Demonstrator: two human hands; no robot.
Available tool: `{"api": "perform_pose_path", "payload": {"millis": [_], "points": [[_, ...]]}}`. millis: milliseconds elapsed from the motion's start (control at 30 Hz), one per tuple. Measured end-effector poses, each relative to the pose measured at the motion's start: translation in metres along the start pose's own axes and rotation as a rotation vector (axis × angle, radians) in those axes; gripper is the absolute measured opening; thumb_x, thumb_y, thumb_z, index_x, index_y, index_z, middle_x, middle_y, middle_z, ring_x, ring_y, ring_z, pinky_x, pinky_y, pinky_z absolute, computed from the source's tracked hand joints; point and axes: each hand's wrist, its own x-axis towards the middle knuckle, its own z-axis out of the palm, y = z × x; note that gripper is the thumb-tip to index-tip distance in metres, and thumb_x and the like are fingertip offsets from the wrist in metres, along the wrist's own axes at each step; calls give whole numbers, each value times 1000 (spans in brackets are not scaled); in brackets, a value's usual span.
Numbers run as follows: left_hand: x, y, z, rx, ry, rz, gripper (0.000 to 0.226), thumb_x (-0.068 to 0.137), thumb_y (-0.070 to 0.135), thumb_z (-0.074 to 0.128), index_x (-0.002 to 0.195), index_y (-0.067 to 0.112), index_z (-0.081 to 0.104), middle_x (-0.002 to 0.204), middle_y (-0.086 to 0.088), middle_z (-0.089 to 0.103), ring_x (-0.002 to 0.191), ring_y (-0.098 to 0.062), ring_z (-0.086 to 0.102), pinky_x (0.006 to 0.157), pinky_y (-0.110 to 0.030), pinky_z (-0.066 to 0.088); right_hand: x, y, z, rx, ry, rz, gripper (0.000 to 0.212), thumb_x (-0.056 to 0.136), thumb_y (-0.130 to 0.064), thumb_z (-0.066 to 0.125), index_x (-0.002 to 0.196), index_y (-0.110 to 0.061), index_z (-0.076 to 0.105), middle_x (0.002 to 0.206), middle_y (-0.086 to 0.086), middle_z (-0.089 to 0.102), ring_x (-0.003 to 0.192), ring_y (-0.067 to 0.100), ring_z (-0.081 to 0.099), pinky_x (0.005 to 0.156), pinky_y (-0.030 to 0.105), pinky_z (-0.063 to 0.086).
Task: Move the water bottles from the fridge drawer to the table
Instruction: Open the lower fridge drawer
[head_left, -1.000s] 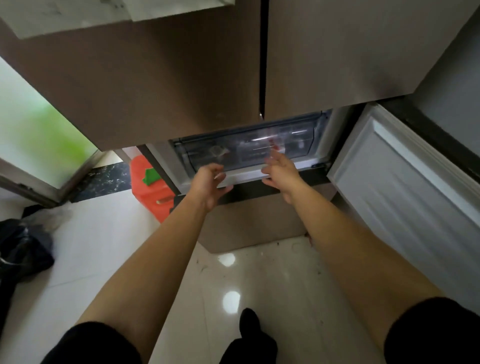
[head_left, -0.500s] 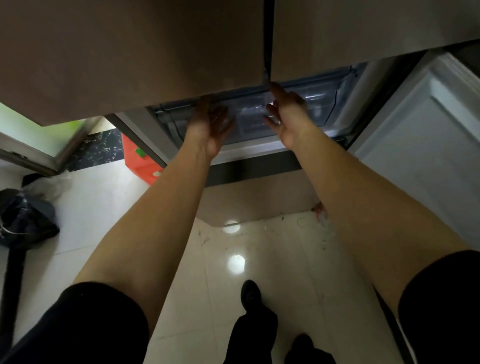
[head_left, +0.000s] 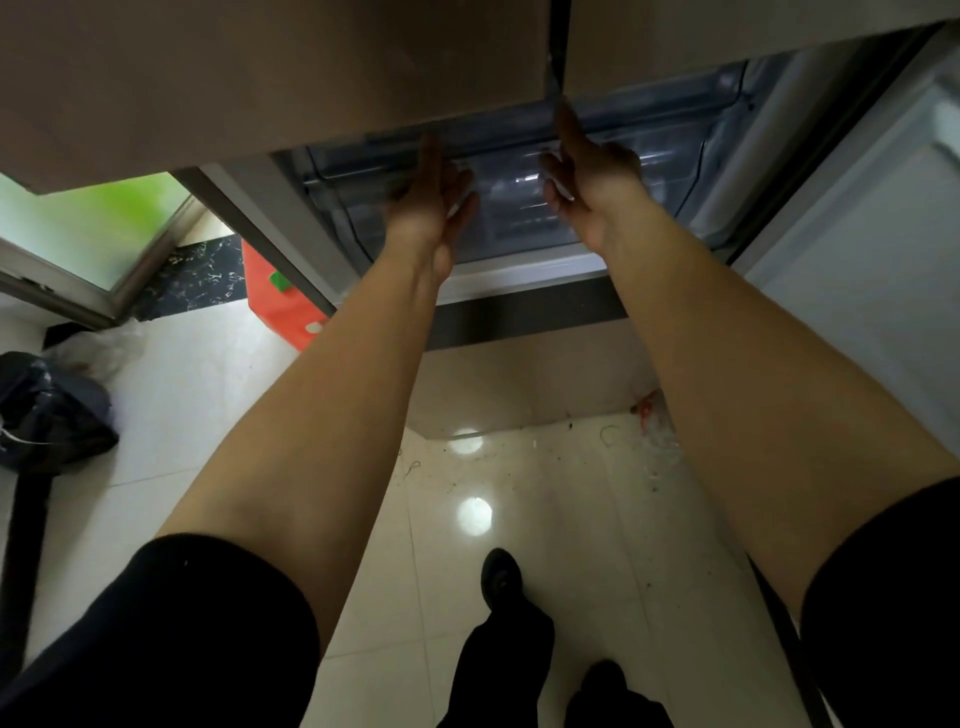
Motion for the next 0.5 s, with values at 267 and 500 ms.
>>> {"api": "perform_pose_path", "payload": {"millis": [267,500], "points": [[-32,-13,-10,-56,82,-24,10,99,16,57,100,9,63,89,-6,68,86,-18,70,71,-33,59,-46,8,-11,79,64,31,63,92,-17,70,144,-15,34,119,11,67,90,16,71,64,26,59],[-68,-23,-17,13,108,-42,22,96,25,62,95,3,61,85,-10,69,68,-11,67,73,-26,59,-75,16,-26,39,38,44,31,92,-19,71,111,-19,47,124,12,67,95,15,70,71,25,57]]}}
